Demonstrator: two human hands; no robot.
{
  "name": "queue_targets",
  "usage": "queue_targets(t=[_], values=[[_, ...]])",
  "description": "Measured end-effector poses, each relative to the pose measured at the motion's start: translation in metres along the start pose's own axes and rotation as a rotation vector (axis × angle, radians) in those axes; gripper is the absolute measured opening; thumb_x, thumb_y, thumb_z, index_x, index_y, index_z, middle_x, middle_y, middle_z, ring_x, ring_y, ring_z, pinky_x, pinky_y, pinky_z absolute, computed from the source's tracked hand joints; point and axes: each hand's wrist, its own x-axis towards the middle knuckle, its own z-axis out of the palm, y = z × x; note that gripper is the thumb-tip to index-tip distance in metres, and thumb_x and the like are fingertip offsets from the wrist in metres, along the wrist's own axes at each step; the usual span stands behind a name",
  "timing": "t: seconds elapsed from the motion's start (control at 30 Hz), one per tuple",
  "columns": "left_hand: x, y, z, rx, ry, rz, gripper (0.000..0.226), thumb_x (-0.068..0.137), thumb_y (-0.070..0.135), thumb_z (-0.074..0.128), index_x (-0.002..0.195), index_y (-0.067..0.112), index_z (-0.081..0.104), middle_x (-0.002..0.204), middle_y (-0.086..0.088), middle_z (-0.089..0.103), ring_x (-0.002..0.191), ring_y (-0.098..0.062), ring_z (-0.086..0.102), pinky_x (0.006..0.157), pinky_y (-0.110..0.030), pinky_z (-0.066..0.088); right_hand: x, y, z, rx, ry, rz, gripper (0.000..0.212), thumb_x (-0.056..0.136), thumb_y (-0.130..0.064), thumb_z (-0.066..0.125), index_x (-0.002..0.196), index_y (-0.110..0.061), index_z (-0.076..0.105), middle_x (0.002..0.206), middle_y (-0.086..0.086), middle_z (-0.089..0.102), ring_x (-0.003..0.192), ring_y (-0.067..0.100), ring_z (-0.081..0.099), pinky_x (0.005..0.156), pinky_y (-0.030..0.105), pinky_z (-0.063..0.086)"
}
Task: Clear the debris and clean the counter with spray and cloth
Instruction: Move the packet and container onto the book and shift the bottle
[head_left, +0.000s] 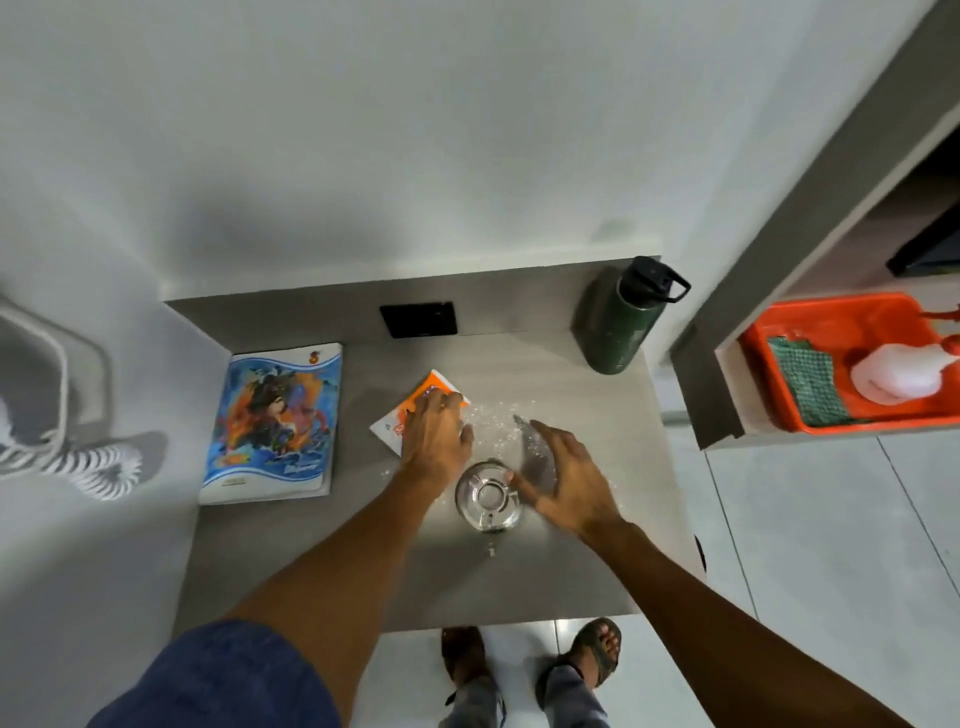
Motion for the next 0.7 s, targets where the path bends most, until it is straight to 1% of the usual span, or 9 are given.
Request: queue_targets(t=[0.03,0.07,0.17,0.23,0.3,0.4,0.5,0.6,0.7], values=[[0.004,-0.013,-0.003,0.014,0.002,-0.014,0.051,0.108,0.030,0.062,0.155,0.015,0.053,0.160,-0.013,0.049,0.147,-0.036,0.050,0.123,-0.046,0.040,0.002,-0.007,0.008,-0.041,-0.033,-0.010,0.098,0.089,-0.069,0.078,0.170,-0.038,0.032,0.170,0.003,0.044,0.152,0.032,0.049,0.120,0.048,0.048],[0.008,-0.024,-0.007,0.022,0.003,-0.033,0.053,0.107,0.031,0.062,0.157,0.015,0.052,0.160,-0.014,0.049,0.146,-0.036,0.050,0.122,-0.046,0.039,0.003,-0.014,0.016,-0.083,-0.075,-0.004,0.099,0.089,-0.065,0.080,0.170,-0.039,0.030,0.172,0.003,0.039,0.154,0.032,0.046,0.121,0.049,0.047],[0.018,-0.049,-0.017,0.009,-0.013,-0.084,0.059,0.107,0.036,0.064,0.160,0.016,0.049,0.159,-0.014,0.050,0.149,-0.035,0.046,0.123,-0.048,0.039,0.003,-0.031,0.039,-0.188,-0.182,0.039,0.107,0.084,-0.070,0.080,0.171,-0.044,0.024,0.176,0.002,0.027,0.160,0.032,0.035,0.124,0.051,0.042],[0.022,-0.056,-0.019,0.011,-0.032,-0.077,0.063,0.106,0.039,0.066,0.162,0.018,0.046,0.161,-0.013,0.048,0.152,-0.035,0.043,0.124,-0.049,0.040,0.002,-0.037,0.050,-0.242,-0.210,0.066,0.112,0.080,-0.075,0.081,0.171,-0.044,0.024,0.177,0.002,0.025,0.161,0.032,0.031,0.126,0.053,0.039],[0.026,-0.061,-0.018,0.031,-0.046,-0.064,0.067,0.105,0.042,0.066,0.164,0.021,0.042,0.162,-0.013,0.046,0.154,-0.036,0.041,0.124,-0.050,0.039,0.001,-0.039,0.059,-0.305,-0.223,0.081,0.114,0.079,-0.073,0.082,0.172,-0.043,0.024,0.175,0.003,0.026,0.159,0.032,0.032,0.125,0.052,0.040],[0.028,-0.062,-0.010,0.087,-0.050,-0.071,0.069,0.104,0.046,0.064,0.164,0.022,0.040,0.158,-0.015,0.048,0.149,-0.036,0.044,0.123,-0.049,0.039,0.001,-0.040,0.066,-0.386,-0.217,0.089,0.115,0.079,-0.064,0.085,0.173,-0.040,0.023,0.172,0.003,0.031,0.155,0.032,0.036,0.122,0.050,0.042],[0.027,-0.063,0.001,0.101,-0.061,-0.095,0.069,0.105,0.047,0.064,0.164,0.020,0.039,0.157,-0.015,0.050,0.147,-0.035,0.046,0.121,-0.048,0.040,0.000,-0.043,0.068,-0.436,-0.203,0.085,0.115,0.079,-0.061,0.087,0.172,-0.038,0.023,0.169,0.004,0.033,0.153,0.032,0.038,0.118,0.051,0.046],[0.028,-0.065,0.007,0.117,-0.045,-0.102,0.067,0.105,0.044,0.068,0.163,0.020,0.043,0.155,-0.015,0.052,0.146,-0.035,0.048,0.121,-0.046,0.040,0.002,-0.047,0.067,-0.473,-0.214,0.080,0.113,0.079,-0.060,0.086,0.171,-0.035,0.026,0.166,0.005,0.037,0.150,0.032,0.040,0.116,0.050,0.049],[0.031,-0.069,0.007,0.103,-0.012,-0.101,0.070,0.097,0.046,0.076,0.156,0.020,0.051,0.150,-0.015,0.055,0.142,-0.034,0.050,0.119,-0.043,0.043,0.005,-0.050,0.066,-0.529,-0.235,0.077,0.113,0.078,-0.063,0.085,0.170,-0.030,0.027,0.164,0.007,0.039,0.147,0.034,0.043,0.115,0.049,0.051]])
